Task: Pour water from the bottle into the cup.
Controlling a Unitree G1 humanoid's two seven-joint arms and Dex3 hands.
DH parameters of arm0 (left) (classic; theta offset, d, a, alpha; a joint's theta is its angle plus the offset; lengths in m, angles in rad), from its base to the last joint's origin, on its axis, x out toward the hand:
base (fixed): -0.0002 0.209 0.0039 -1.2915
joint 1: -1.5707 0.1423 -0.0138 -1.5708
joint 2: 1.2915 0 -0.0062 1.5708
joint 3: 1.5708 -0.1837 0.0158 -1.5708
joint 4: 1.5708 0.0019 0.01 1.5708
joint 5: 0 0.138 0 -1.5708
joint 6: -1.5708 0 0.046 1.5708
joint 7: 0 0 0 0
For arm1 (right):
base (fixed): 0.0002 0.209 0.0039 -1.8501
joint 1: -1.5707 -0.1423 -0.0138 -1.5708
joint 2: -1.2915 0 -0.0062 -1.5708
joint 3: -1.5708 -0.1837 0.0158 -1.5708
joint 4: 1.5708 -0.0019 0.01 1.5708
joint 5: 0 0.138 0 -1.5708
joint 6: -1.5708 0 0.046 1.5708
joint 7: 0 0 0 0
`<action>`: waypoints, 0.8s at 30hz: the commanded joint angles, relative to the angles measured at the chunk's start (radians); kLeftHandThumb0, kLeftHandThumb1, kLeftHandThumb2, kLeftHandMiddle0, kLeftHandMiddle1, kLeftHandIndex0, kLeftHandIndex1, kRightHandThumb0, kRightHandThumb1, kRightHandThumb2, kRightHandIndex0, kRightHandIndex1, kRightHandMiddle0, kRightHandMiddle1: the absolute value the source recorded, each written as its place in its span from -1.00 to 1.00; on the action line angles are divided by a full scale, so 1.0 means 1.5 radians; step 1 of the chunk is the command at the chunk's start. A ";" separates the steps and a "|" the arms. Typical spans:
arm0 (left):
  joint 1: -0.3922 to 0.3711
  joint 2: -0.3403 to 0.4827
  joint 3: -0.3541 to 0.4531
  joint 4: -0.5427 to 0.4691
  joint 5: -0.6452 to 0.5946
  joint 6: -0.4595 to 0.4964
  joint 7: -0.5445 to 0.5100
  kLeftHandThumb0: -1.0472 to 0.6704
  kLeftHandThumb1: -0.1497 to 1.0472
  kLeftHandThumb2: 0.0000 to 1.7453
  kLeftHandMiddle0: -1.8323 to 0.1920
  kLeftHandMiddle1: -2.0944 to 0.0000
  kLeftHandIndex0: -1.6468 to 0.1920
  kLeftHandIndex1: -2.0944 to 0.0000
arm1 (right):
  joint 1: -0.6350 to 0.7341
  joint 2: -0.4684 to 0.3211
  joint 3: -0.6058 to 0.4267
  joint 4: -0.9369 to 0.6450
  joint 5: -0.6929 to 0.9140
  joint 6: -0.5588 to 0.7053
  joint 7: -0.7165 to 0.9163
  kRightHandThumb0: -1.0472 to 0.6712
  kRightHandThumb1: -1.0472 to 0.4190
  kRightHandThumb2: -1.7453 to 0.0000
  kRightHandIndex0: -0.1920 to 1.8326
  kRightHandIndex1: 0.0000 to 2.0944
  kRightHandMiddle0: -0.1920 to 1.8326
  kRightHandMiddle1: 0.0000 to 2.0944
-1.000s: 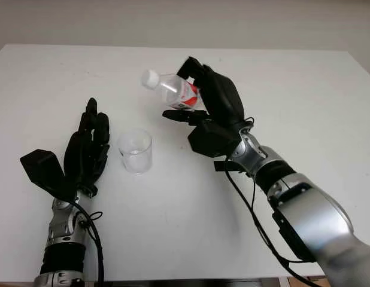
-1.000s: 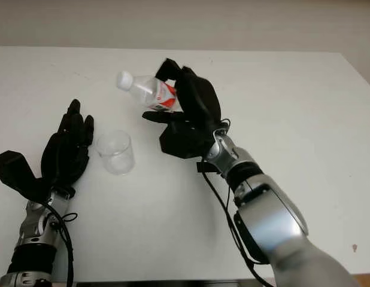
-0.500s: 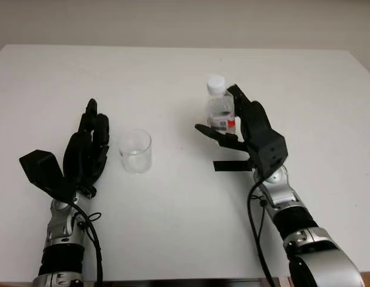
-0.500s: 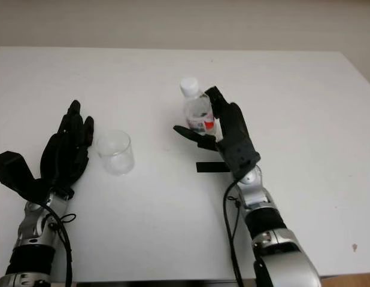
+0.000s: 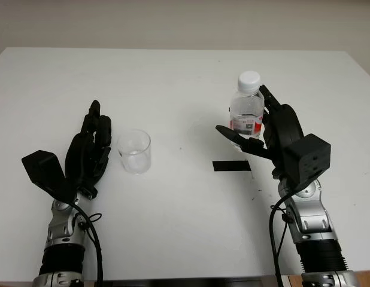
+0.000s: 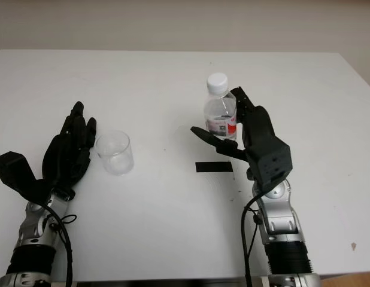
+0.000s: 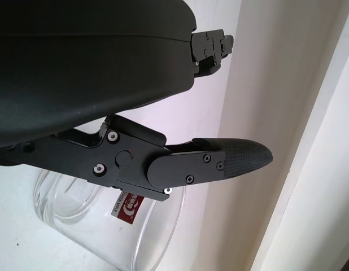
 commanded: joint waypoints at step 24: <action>0.018 0.010 0.005 -0.039 0.003 0.035 0.002 -0.65 1.00 -0.45 0.93 0.95 0.91 0.95 | -0.013 0.055 -0.003 0.120 0.001 -0.009 -0.019 -0.23 -1.00 0.48 0.55 1.00 0.23 1.00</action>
